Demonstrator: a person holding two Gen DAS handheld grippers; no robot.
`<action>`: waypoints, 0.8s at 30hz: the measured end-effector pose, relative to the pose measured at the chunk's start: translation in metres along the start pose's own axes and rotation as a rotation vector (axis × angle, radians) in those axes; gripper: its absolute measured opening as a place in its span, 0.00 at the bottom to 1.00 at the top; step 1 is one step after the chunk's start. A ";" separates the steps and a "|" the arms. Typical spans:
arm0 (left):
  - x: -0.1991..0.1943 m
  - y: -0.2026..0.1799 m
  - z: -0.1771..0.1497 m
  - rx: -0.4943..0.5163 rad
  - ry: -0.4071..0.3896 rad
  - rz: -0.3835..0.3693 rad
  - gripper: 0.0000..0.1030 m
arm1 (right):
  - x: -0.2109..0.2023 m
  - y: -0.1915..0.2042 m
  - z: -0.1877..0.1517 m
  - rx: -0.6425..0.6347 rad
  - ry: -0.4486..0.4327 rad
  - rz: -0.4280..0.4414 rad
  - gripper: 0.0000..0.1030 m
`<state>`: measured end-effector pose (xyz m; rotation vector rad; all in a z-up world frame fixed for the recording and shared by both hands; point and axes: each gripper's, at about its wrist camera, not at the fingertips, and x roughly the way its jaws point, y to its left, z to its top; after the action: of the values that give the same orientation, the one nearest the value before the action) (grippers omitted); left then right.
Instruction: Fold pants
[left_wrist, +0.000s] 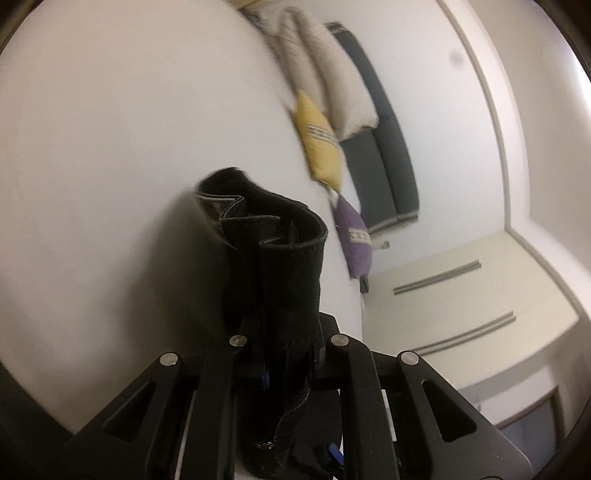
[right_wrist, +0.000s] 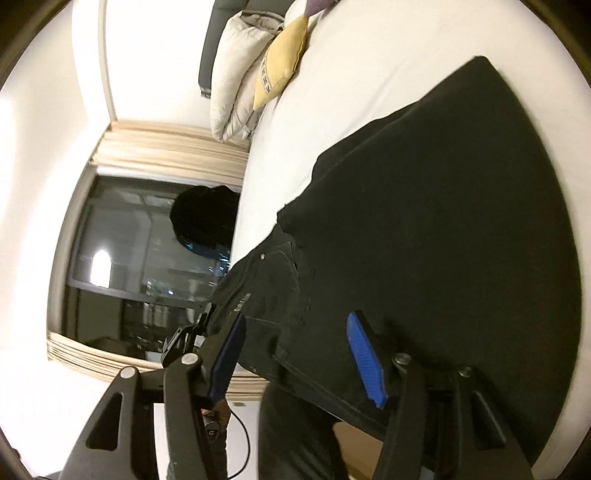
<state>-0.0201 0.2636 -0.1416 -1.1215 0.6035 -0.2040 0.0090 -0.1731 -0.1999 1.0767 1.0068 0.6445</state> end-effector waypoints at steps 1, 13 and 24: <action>0.002 -0.015 -0.001 0.033 0.007 -0.006 0.10 | -0.001 -0.002 0.000 0.012 -0.002 0.000 0.62; 0.090 -0.195 -0.178 0.837 0.383 -0.047 0.10 | -0.029 -0.052 0.005 0.225 -0.073 0.173 0.59; 0.125 -0.156 -0.240 0.819 0.561 0.007 0.10 | -0.046 -0.089 -0.001 0.400 -0.139 0.370 0.49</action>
<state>-0.0269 -0.0475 -0.1177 -0.2524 0.9042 -0.7039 -0.0146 -0.2440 -0.2671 1.6626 0.8387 0.6676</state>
